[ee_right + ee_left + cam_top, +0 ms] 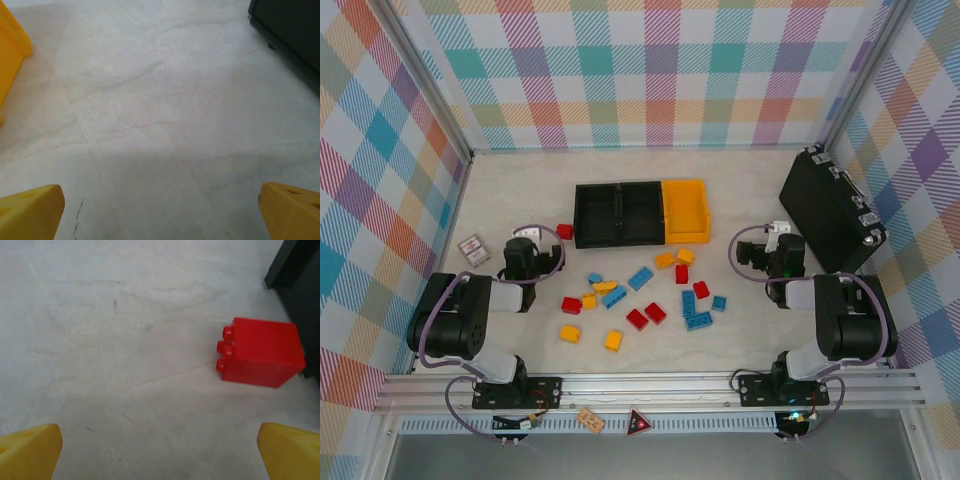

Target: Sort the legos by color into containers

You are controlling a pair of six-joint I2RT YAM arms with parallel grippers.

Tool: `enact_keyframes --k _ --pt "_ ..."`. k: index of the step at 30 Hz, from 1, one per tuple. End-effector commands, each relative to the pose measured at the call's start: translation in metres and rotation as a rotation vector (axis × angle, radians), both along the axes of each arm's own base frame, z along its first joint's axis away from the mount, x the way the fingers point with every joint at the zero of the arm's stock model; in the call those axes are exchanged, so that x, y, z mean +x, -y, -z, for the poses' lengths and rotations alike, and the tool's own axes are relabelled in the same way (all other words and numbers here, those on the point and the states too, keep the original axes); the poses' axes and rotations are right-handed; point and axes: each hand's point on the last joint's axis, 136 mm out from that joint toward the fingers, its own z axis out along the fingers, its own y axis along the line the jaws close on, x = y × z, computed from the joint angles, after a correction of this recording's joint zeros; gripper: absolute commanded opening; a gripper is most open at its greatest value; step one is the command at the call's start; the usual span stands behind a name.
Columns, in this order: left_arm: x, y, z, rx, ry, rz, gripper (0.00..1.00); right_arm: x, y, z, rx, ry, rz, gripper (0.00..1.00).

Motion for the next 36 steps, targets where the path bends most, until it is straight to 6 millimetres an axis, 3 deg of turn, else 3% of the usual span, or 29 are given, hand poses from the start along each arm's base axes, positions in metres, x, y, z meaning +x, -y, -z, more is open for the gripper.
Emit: enact_keyframes --k 1,33,36 --pt "0.0227 0.0035 -0.0314 -0.027 0.138 -0.021 1.00 0.0254 -0.0125 -0.0380 0.014 0.156 -0.055 0.99" --pt "0.0227 0.0029 -0.0309 -0.032 0.136 -0.022 1.00 0.0255 -0.0125 -0.0387 0.014 0.158 -0.055 0.99" --pt "0.0239 -0.0010 -0.0380 -0.030 0.139 -0.047 1.00 0.0243 -0.0091 -0.0477 0.014 0.171 -0.033 0.99"
